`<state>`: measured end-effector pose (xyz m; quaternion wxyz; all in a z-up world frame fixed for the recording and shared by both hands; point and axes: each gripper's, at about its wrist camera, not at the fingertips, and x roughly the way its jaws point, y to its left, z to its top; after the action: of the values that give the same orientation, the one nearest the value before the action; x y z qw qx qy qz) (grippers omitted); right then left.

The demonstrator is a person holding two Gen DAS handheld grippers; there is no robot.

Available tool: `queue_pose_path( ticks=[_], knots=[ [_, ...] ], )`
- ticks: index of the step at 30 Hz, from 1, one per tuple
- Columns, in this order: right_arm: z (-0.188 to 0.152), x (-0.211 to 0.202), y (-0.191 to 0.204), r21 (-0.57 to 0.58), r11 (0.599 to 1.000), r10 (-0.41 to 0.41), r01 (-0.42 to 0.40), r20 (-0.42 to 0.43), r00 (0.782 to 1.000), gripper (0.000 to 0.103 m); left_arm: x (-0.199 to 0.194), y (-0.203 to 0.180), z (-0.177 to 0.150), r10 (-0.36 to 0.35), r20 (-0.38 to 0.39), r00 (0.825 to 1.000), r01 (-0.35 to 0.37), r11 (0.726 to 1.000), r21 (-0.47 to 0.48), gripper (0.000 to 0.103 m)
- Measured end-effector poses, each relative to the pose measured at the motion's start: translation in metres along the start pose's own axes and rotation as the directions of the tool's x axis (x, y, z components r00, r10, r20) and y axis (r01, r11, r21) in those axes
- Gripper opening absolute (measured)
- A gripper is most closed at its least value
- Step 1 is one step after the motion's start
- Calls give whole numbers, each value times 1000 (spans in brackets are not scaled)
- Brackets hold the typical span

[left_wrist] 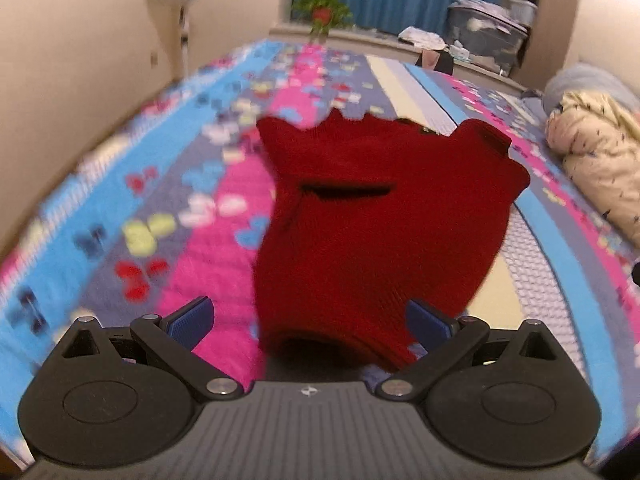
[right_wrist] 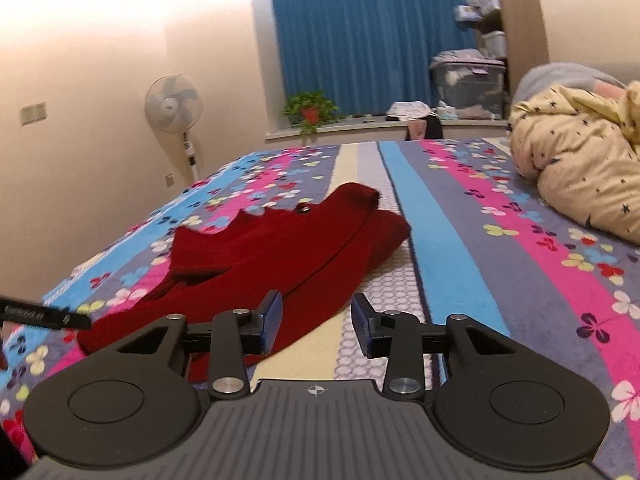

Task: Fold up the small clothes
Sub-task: 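Grasp the red sweater hem with the left gripper while the right gripper grasps the hem beside it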

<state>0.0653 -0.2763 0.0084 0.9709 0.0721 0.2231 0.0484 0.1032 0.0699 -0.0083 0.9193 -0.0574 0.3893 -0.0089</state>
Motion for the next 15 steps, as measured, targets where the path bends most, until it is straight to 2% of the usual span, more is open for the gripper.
queue_pose_path(
  ticks=[3,5,8,10,11,13,15],
  knots=[
    [12,14,-13,25,999,-37,37,17,999,41,13,6,-11,-53,-91,994,45,994,-96,99],
    [24,28,-21,37,998,-60,59,26,998,42,18,8,-7,-111,-107,988,93,983,-158,99],
    [43,64,-30,-2,997,-72,72,33,997,46,27,13,4,-113,-91,989,94,978,-188,99],
    [57,92,-36,-22,996,-90,91,40,995,48,37,17,7,-120,-108,987,93,970,-226,99],
    [65,109,-39,-27,995,-93,94,36,995,53,42,17,8,-126,-121,985,94,966,-240,98],
    [82,151,-47,-27,995,-96,97,12,995,58,48,17,9,-122,-138,983,86,967,-239,97],
    [96,192,-54,-36,993,-112,111,-23,993,59,51,17,11,-112,-133,985,80,972,-221,91]
  ],
)
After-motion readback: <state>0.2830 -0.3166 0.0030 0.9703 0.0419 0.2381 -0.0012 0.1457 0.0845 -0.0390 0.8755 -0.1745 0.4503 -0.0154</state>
